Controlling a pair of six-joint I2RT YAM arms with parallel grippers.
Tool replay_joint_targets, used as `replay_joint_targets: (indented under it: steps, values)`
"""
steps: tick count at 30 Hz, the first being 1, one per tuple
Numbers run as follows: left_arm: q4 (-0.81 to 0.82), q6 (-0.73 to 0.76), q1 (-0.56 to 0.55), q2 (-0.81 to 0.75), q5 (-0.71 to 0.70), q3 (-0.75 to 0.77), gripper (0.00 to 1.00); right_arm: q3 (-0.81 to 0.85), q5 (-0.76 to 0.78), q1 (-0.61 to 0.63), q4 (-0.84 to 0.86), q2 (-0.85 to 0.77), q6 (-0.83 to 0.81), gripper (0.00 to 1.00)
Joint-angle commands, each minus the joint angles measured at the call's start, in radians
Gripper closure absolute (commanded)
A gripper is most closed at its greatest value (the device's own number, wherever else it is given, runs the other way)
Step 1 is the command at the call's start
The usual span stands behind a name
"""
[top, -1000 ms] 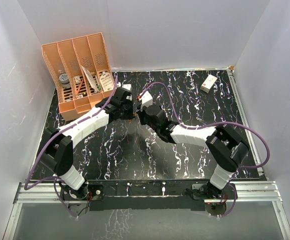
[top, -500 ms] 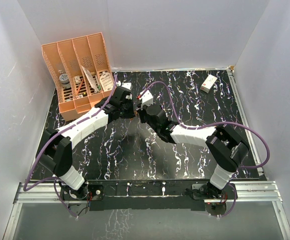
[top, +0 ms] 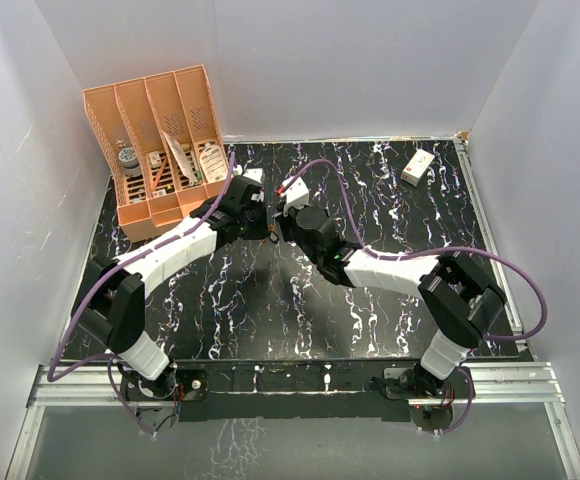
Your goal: Put the keys on the keyring
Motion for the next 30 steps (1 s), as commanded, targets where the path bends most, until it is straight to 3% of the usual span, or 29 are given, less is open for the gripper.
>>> replay_joint_targets:
  steps: [1, 6, 17, 30]
  values:
    - [0.009, 0.007, 0.006, -0.05, 0.016, 0.0, 1.0, 0.006, 0.023, 0.004, 0.064, -0.045, -0.018, 1.0]
    - [0.007, 0.007, 0.006, -0.055, 0.015, 0.0, 1.0, 0.0, 0.053, 0.004, 0.059, -0.058, -0.005, 1.0]
    - [0.085, 0.01, 0.005, -0.102, 0.02, -0.052, 1.0, -0.005, 0.311, -0.007, -0.127, -0.166, 0.176, 1.0]
    - [0.117, 0.0, 0.005, -0.053, 0.057, -0.045, 1.0, -0.05, 0.324, -0.053, -0.185, -0.274, 0.22, 1.0]
